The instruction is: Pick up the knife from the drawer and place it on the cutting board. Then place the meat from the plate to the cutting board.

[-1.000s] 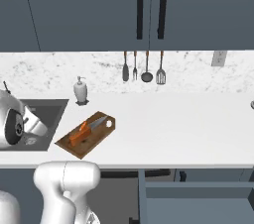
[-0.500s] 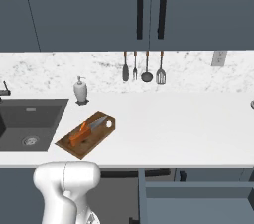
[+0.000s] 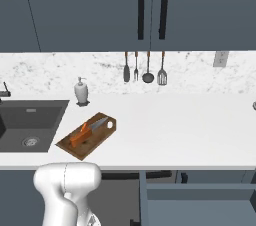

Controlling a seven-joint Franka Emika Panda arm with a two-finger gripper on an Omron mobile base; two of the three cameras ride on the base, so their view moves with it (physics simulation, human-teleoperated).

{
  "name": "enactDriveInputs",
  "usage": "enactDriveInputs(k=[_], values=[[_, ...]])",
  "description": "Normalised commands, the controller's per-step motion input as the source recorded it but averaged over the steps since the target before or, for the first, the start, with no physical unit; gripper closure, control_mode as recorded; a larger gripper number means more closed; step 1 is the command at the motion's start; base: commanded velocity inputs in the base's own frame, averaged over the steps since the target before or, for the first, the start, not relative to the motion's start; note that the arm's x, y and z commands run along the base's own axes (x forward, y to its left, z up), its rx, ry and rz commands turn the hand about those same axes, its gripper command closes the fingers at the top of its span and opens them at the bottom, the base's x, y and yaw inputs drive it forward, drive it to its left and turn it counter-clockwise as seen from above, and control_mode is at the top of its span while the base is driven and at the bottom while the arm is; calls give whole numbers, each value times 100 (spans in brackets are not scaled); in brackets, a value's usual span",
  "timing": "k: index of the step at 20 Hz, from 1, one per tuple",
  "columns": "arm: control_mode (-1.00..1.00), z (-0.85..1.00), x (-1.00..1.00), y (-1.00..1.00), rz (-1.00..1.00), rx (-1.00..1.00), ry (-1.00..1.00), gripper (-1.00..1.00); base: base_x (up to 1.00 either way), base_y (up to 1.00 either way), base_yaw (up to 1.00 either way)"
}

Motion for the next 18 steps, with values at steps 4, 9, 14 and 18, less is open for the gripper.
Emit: enactDriveInputs(k=[4,9,14,18], values=[[-100,0,0,0,0,0,0,-100,0,0,0],[-100,0,0,-1,0,1,0,-100,0,0,0],[-100,0,28,-1,2,1,11,-100,0,0,0],[-100,0,58,4,0,-5,29,-100,0,0,0]])
